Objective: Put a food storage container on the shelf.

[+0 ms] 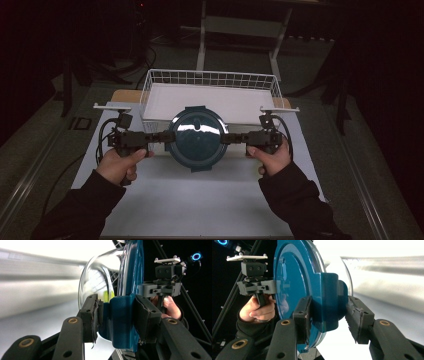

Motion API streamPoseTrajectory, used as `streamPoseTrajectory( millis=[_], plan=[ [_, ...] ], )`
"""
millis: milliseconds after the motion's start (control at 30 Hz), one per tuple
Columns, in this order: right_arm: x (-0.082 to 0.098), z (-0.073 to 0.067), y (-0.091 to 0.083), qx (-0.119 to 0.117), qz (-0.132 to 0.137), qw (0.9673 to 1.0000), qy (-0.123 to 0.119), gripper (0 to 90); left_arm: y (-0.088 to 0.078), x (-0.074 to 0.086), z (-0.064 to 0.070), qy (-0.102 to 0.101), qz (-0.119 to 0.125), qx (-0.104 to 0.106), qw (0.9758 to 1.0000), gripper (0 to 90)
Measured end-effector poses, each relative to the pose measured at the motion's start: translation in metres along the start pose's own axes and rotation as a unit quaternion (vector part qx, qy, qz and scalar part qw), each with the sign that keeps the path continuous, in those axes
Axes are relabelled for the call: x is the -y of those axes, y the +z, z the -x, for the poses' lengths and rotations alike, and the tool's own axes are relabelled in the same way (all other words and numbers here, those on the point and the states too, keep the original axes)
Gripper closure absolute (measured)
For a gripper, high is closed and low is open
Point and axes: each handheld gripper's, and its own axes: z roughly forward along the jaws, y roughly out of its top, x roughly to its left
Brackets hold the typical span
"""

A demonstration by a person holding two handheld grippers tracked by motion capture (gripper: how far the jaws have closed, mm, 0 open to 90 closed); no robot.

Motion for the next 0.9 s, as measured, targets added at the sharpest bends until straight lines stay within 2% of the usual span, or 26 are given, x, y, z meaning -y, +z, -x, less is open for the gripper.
streamPoseTrajectory(
  millis=[167,367,467,700,767,900],
  plan=[
    [-0.020,-0.005,-0.010,0.009,0.014,0.9998,-0.009,56.2,0.007,-0.021,0.004,0.007,0.004,0.008,0.9999,56.3],
    [-0.041,-0.002,-0.020,0.018,0.028,0.9994,-0.001,56.2,0.021,-0.047,0.002,0.012,0.004,0.014,0.9998,56.1],
    [-0.049,0.001,-0.023,0.028,0.033,0.9990,0.003,56.2,0.030,-0.057,-0.001,0.009,0.004,0.009,0.9999,55.9],
    [-0.059,0.011,-0.023,0.049,0.039,0.9979,0.017,56.2,0.047,-0.071,-0.011,-0.003,0.000,-0.011,0.9999,55.5],
    [-0.062,0.016,-0.022,0.054,0.040,0.9974,0.025,56.2,0.050,-0.073,-0.014,-0.009,0.001,-0.008,0.9999,55.3],
    [-0.066,0.016,-0.022,0.058,0.047,0.9967,0.032,56.0,0.051,-0.080,-0.017,-0.009,0.002,-0.004,0.9999,55.2]
  ],
)
